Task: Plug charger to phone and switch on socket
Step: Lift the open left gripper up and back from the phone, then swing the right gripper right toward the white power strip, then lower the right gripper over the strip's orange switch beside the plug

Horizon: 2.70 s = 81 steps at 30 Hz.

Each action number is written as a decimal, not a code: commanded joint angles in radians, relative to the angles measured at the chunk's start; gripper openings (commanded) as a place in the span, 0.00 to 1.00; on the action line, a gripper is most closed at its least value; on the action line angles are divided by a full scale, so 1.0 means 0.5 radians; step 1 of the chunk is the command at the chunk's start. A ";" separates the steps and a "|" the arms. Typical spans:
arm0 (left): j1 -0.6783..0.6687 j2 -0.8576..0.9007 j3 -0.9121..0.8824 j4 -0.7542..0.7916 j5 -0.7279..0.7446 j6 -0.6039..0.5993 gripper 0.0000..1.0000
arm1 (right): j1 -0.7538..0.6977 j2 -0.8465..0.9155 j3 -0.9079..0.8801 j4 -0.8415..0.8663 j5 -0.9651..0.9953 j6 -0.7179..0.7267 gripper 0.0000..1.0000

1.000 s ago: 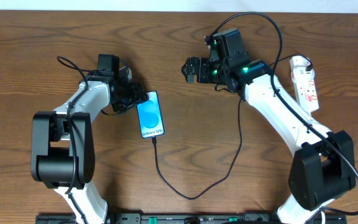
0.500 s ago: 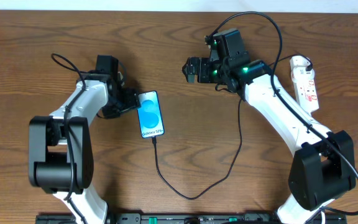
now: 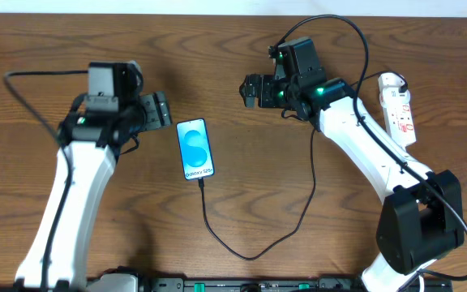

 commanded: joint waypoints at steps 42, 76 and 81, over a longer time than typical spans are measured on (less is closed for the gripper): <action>-0.005 -0.167 0.044 -0.017 -0.021 0.038 1.00 | -0.012 -0.003 0.015 -0.041 0.143 -0.021 0.99; -0.005 -0.167 0.044 -0.018 -0.021 0.038 1.00 | -0.800 -0.232 0.101 -0.843 -0.212 -0.536 0.99; -0.005 -0.167 0.044 -0.017 -0.021 0.038 1.00 | -0.925 -0.241 0.101 -0.909 -0.211 -0.649 0.99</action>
